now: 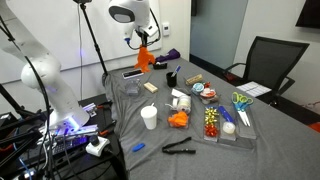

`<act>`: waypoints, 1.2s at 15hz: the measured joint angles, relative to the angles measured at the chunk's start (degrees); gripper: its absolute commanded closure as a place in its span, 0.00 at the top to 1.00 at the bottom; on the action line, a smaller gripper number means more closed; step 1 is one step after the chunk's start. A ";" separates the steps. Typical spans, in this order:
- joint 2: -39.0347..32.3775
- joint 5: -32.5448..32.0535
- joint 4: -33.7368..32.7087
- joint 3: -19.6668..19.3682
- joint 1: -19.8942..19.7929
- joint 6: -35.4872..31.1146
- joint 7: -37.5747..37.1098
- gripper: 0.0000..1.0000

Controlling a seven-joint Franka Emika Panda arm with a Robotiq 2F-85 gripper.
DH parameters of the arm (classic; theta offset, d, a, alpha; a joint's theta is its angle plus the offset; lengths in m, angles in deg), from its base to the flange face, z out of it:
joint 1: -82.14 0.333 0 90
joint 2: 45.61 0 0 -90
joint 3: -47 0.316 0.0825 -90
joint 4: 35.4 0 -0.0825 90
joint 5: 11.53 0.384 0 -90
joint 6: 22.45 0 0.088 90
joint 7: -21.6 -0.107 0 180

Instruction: Put the orange glove in the white cup

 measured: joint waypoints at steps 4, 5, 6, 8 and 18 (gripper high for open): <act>0.09 0.28 -0.11 -0.81 -0.23 0.12 1.54 0.00; 0.15 0.27 -0.23 -1.61 -0.59 0.27 2.96 0.00; 0.16 0.19 -0.42 -2.57 -1.12 0.56 4.76 0.00; 0.16 -0.80 -0.96 -4.69 -2.52 1.98 8.44 0.00; -0.39 -10.82 -5.59 -12.52 -8.02 16.14 19.87 0.00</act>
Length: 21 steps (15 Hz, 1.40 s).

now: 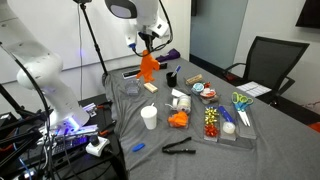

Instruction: Put the orange glove in the white cup

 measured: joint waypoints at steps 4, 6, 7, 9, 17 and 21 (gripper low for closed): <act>-0.72 -2.90 -1.18 -1.82 -1.09 4.50 3.44 0.00; -1.55 -3.94 -1.93 -2.71 -1.64 6.00 5.43 0.00; -1.99 -4.13 -2.24 -3.07 -1.93 6.35 6.45 0.00; -2.82 -4.53 -2.76 -3.55 -2.52 6.48 8.48 0.00; -6.37 -9.64 -6.99 -3.83 -4.37 10.32 15.37 0.01; -6.57 -9.71 -7.34 -3.83 -4.36 10.83 15.64 0.00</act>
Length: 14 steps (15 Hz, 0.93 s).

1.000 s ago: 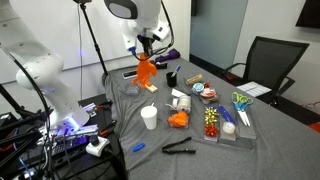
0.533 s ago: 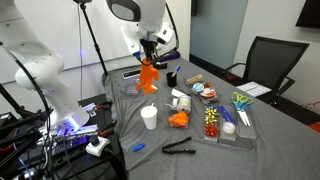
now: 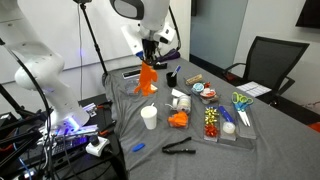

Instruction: Put the orange glove in the white cup

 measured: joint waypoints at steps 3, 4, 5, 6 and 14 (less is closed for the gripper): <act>0.00 0.07 -0.05 0.03 0.00 0.01 -0.01 0.00; -0.02 0.18 -0.19 0.02 -0.07 0.03 -0.01 0.00; -0.14 0.25 -0.52 -0.02 -0.26 0.13 0.00 0.00; -0.40 0.35 -1.08 -0.12 -0.53 0.45 0.03 0.00; -4.71 0.64 -6.62 -1.33 -3.85 5.59 1.41 0.00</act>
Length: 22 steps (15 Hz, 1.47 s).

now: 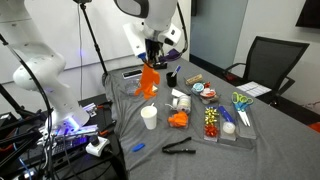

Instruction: Put the orange glove in the white cup

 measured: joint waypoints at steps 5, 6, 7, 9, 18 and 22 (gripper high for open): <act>-2.86 -0.04 -0.29 0.01 -0.80 0.07 0.00 0.00; -3.35 -0.16 -0.29 0.01 -0.82 0.06 0.00 0.00; -3.84 -0.53 -0.29 0.02 -0.84 0.02 0.00 0.00; -4.59 -2.39 -0.29 0.05 -0.85 -0.30 0.00 0.00; -6.18 -6.81 -0.29 0.07 -2.26 -1.24 1.68 0.00; -7.36 -6.05 -0.20 0.08 -3.07 -1.19 2.84 0.00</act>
